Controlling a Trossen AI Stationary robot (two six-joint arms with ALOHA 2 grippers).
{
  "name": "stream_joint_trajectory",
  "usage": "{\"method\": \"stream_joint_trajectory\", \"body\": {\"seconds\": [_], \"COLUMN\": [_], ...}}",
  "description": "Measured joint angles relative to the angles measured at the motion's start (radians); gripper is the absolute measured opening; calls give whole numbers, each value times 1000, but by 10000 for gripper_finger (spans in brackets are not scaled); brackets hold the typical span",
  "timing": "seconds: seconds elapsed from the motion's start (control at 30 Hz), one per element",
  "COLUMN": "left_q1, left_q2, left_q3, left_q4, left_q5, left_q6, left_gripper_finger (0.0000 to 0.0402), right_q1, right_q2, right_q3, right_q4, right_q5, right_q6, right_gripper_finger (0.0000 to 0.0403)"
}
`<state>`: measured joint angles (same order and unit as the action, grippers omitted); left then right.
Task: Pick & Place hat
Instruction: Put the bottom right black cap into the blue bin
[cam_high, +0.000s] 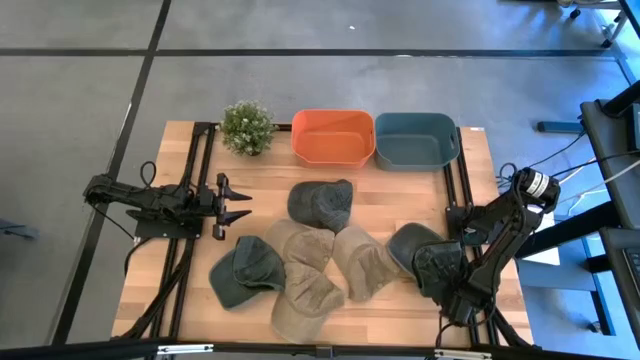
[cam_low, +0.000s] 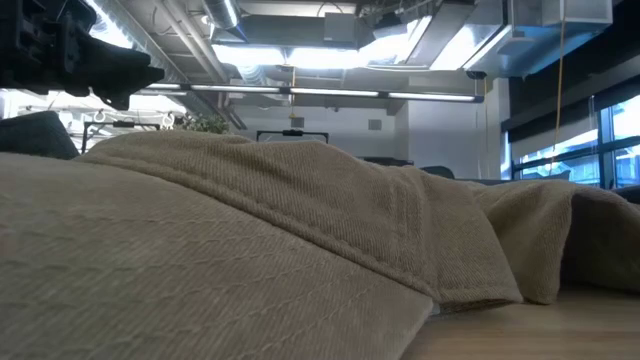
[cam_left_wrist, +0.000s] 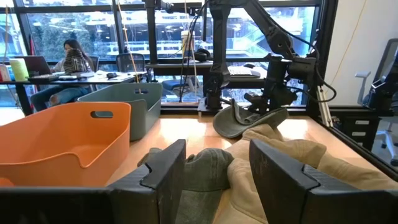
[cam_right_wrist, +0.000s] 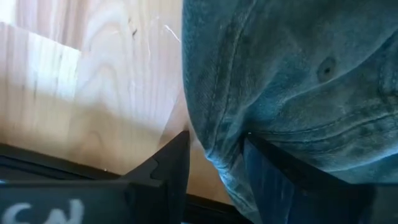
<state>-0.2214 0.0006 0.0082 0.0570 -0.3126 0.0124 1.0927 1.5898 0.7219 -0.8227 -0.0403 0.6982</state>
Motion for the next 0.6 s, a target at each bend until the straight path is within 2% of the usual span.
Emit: {"method": "stream_joint_trajectory", "body": {"seconds": [0.13, 0.3, 0.43, 0.6], "left_q1": [0, 0, 0, 0], "left_q2": [0, 0, 0, 0], "left_q3": [0, 0, 0, 0], "left_q4": [0, 0, 0, 0], "left_q5": [0, 0, 0, 0], "left_q6": [0, 0, 0, 1], "left_gripper_finger": [173, 173, 173, 173], "right_q1": [0, 0, -1, -13], "right_q2": [1, 3, 9, 22], "right_q3": [-1, 3, 18, 87], "right_q4": [-6, -17, -33, -158], "right_q5": [8, 20, 26, 48], "right_q6": [10, 24, 112, 247], "right_gripper_finger": [128, 77, 38, 37]}}
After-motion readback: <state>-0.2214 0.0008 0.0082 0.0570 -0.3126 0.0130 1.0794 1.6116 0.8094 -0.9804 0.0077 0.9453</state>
